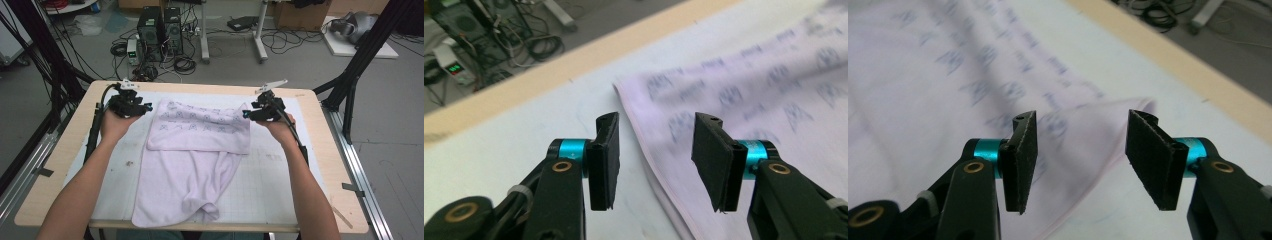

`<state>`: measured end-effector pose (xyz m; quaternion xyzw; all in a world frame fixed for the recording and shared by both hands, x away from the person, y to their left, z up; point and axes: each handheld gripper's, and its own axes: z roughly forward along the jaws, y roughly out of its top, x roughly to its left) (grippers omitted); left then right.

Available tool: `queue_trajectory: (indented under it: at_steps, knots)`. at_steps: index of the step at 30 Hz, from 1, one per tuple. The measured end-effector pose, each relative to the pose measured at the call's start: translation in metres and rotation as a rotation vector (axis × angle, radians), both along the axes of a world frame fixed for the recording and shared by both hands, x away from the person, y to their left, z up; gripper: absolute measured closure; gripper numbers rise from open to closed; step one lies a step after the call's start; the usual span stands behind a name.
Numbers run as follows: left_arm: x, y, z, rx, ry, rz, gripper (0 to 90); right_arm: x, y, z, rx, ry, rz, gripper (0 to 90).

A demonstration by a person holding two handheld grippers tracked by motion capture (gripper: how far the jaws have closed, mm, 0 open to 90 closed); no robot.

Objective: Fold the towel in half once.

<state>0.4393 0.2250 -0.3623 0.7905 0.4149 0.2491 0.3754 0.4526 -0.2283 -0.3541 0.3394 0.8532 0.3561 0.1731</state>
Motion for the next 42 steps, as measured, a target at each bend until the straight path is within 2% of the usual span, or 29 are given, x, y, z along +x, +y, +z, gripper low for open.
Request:
queue_trajectory:
  at_steps: [1, 3, 8, 11, 12, 16, 17, 18, 19, 20, 22, 23, 24, 28, 33, 36, 38, 40, 42]
  knots:
    - [-0.006, 0.000, -0.004, -0.009, 0.004, -0.014, 52.8, -0.005, 0.002, -0.004, -0.005, 0.040, 0.011, 43.1]
    - [-0.018, -0.002, -0.011, -0.021, 0.008, -0.039, 51.5, -0.021, 0.005, -0.011, 0.014, 0.021, 0.049, 44.7]
    - [-0.049, -0.011, -0.025, -0.026, 0.021, -0.125, 47.7, -0.055, 0.010, -0.024, 0.075, 0.043, 0.101, 43.2]
    - [-0.069, -0.014, -0.032, -0.044, 0.016, -0.151, 46.5, -0.072, 0.010, -0.031, 0.095, 0.055, 0.117, 40.9]
    - [-0.076, -0.014, -0.034, -0.050, 0.011, -0.159, 46.0, -0.078, 0.011, -0.033, 0.100, 0.064, 0.120, 40.1]
    - [-0.100, -0.014, -0.045, -0.045, 0.034, -0.188, 44.7, -0.100, 0.015, -0.043, 0.106, 0.078, 0.150, 39.2]
    - [-0.106, -0.014, -0.047, -0.034, 0.038, -0.196, 44.6, -0.106, 0.016, -0.045, 0.107, 0.080, 0.161, 39.5]
    - [-0.111, -0.014, -0.049, -0.025, 0.032, -0.200, 44.4, -0.110, 0.018, -0.046, 0.093, 0.100, 0.175, 39.3]
    - [-0.117, -0.013, -0.052, -0.028, 0.029, -0.204, 44.4, -0.114, 0.022, -0.047, 0.068, 0.120, 0.186, 39.7]
    - [-0.124, -0.013, -0.056, -0.040, 0.028, -0.206, 44.4, -0.119, 0.025, -0.048, 0.061, 0.118, 0.205, 41.9]
    - [-0.132, -0.013, -0.061, -0.031, 0.042, -0.216, 44.4, -0.131, 0.029, -0.049, 0.093, 0.081, 0.233, 47.5]
    - [-0.136, -0.013, -0.064, -0.020, 0.035, -0.220, 44.3, -0.135, 0.031, -0.051, 0.102, 0.079, 0.239, 47.8]
    - [-0.140, -0.013, -0.067, -0.024, 0.034, -0.224, 44.7, -0.139, 0.033, -0.054, 0.099, 0.096, 0.243, 50.6]
    - [-0.153, -0.013, -0.075, -0.012, 0.052, -0.248, 46.5, -0.151, 0.038, -0.067, 0.086, 0.099, 0.278, 56.1]
    - [-0.162, -0.010, -0.082, 0.022, 0.069, -0.277, 49.7, -0.159, 0.044, -0.078, 0.064, 0.102, 0.289, 61.5]
    - [-0.165, -0.008, -0.085, -0.010, 0.069, -0.301, 58.8, -0.161, 0.049, -0.083, 0.045, 0.099, 0.313, 69.1]
    - [-0.164, -0.008, -0.085, -0.016, 0.070, -0.314, 63.3, -0.161, 0.052, -0.087, 0.034, 0.101, 0.327, 74.7]
    - [-0.163, -0.006, -0.086, -0.031, 0.076, -0.315, 63.4, -0.160, 0.052, -0.089, 0.044, 0.097, 0.326, 77.8]
    - [-0.163, -0.005, -0.087, -0.046, 0.074, -0.311, 63.9, -0.161, 0.051, -0.089, 0.041, 0.091, 0.333, 86.0]
